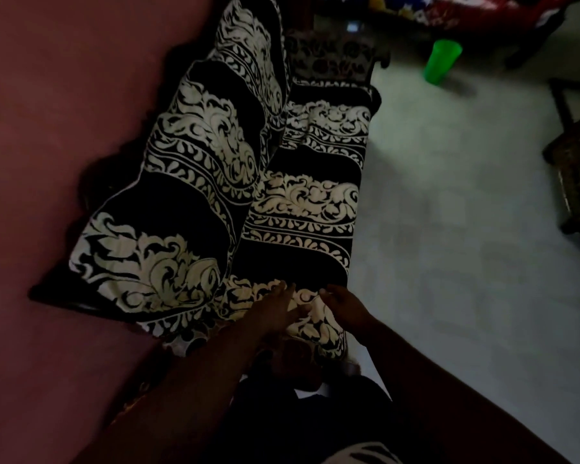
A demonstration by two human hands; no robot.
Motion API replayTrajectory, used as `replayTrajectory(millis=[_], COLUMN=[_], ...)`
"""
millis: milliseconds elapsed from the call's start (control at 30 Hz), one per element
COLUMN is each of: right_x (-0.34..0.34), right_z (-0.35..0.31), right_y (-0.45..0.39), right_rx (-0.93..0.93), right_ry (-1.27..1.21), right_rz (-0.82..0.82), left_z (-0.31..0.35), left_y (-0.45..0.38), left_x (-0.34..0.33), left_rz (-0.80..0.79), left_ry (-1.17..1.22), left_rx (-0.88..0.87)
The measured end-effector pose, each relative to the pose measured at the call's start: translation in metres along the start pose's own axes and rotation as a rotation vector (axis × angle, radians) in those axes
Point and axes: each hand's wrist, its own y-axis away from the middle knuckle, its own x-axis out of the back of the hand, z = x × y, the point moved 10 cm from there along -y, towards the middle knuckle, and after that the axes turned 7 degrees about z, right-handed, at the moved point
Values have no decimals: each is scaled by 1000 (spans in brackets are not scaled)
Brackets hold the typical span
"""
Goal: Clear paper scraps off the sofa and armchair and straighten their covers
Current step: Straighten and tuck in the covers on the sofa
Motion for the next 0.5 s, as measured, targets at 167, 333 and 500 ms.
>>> replayTrajectory(millis=[167,333,500], right_x=[15,47,83], right_z=[-20,-20,-7], right_y=[5,7,8], right_rx=[88,177,232], right_ry=[26,43,89], right_rz=[-36,-58,-61], left_z=[-2,12,51], left_y=[14,37,63], left_x=[12,9,0], left_rz=[109,221,378], left_ry=[80,112,158], left_rx=[72,117,120])
